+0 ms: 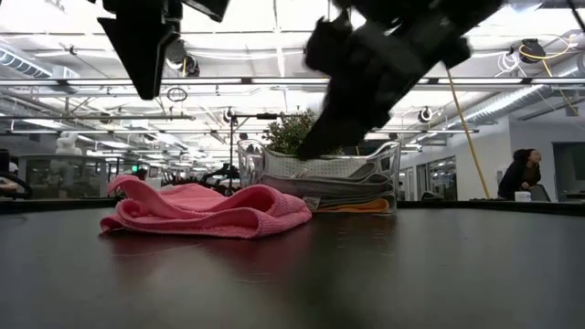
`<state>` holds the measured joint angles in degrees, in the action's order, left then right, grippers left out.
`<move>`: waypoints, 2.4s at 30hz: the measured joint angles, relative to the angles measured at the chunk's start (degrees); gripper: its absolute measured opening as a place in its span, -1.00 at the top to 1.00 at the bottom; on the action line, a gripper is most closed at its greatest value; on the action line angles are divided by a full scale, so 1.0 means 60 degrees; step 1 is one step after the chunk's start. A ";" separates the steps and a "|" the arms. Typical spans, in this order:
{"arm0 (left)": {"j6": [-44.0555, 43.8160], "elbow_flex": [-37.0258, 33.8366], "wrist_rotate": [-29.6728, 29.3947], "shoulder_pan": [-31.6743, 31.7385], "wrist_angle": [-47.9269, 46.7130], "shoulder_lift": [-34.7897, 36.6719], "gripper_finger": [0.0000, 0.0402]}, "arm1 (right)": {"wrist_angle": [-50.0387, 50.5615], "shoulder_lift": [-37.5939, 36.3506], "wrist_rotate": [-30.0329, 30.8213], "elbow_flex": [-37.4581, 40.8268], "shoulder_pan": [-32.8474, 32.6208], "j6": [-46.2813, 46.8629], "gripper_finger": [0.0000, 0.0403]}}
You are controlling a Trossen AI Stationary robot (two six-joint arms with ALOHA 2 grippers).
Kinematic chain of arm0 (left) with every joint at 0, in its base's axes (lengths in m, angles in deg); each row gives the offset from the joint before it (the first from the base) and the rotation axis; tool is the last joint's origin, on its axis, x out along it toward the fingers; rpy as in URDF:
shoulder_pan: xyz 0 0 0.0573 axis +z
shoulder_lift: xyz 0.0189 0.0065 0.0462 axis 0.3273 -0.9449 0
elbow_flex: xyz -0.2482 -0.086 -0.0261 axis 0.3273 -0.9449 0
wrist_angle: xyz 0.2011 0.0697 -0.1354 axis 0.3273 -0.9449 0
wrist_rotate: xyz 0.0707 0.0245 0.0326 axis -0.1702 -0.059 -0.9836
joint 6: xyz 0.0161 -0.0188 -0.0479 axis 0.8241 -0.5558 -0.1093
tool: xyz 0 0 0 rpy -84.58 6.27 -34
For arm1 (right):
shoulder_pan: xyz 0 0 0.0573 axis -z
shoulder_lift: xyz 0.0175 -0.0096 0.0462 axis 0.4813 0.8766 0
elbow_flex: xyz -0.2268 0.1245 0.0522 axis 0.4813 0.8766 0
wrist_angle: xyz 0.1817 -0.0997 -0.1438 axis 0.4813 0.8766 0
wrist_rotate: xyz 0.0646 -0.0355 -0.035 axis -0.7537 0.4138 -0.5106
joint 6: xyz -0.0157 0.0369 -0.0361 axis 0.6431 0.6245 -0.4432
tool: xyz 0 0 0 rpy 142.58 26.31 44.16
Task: Fold microfiber towels
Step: Fold the pink microfiber towel
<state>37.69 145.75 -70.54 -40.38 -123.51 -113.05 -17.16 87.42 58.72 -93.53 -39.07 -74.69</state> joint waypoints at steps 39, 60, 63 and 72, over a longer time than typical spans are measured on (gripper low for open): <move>-0.1168 -0.2590 -0.2632 0.0469 0.7159 0.2032 0.10 | 0.2089 -0.2620 -0.0441 0.2089 -0.0758 0.0557 1.00; -0.0903 -0.5287 -0.0768 0.0154 1.5072 0.0065 0.10 | -0.0917 -0.1253 0.0329 0.2504 -0.1028 0.1460 1.00; -0.0942 -0.5267 -0.0673 0.0129 1.5447 -0.0335 0.10 | -0.1161 -0.1097 0.0527 0.2509 -0.1028 0.1353 1.00; -0.1898 -0.5230 0.0782 -0.0015 1.5163 -0.1235 0.10 | -0.1992 -0.0130 0.0315 0.2500 -0.1197 0.1800 1.00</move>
<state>26.30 114.36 -65.85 -40.47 -32.53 -120.45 -29.11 86.65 60.61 -78.53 -46.26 -63.89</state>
